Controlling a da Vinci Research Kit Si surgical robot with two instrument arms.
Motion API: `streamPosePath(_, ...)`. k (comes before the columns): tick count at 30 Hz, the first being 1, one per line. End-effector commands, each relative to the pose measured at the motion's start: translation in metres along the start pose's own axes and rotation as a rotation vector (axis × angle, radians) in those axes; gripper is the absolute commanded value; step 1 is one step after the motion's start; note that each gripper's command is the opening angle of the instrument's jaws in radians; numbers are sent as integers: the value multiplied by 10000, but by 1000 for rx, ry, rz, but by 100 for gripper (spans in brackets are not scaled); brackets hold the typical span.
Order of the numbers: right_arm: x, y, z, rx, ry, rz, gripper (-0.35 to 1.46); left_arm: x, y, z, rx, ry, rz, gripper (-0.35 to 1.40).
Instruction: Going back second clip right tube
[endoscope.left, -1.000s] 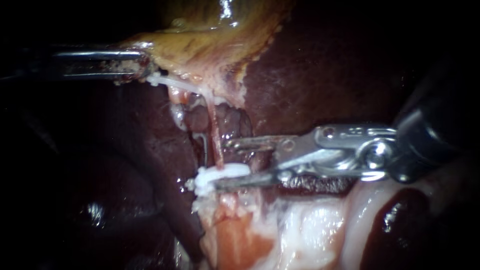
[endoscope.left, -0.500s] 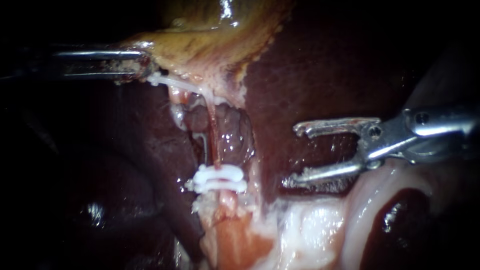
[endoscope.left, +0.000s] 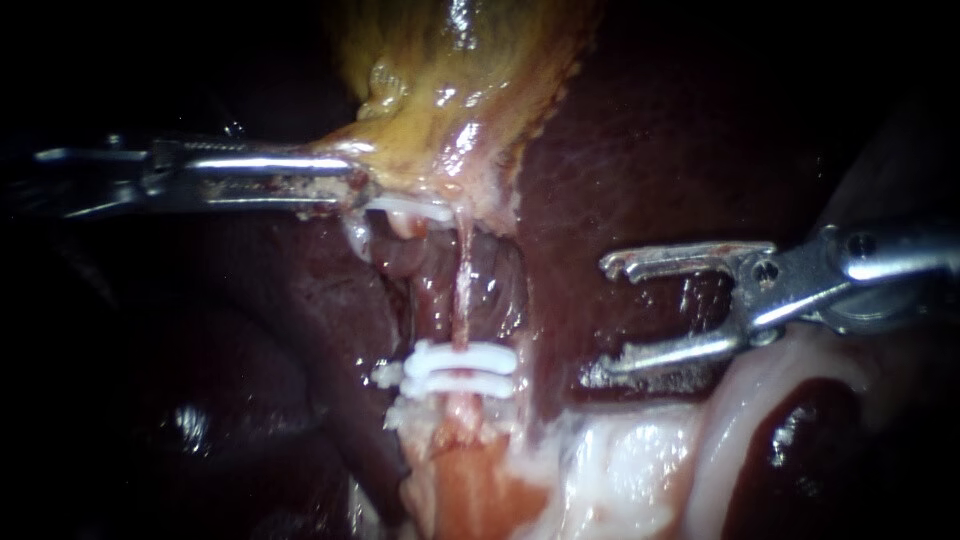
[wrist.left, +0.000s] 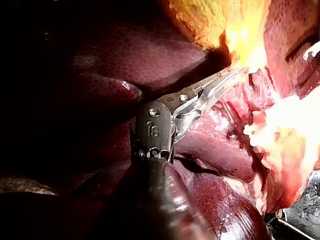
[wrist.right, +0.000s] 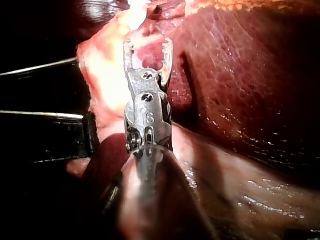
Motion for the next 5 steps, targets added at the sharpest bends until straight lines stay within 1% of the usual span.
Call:
streamPosePath(1,0,0,0,0,0,0,50,2,1,-1,-1,-1,-2,-35)
streamPosePath(5,1,-1,1,5,0,0,50,7,2,-7,-5,-3,-5,-35)
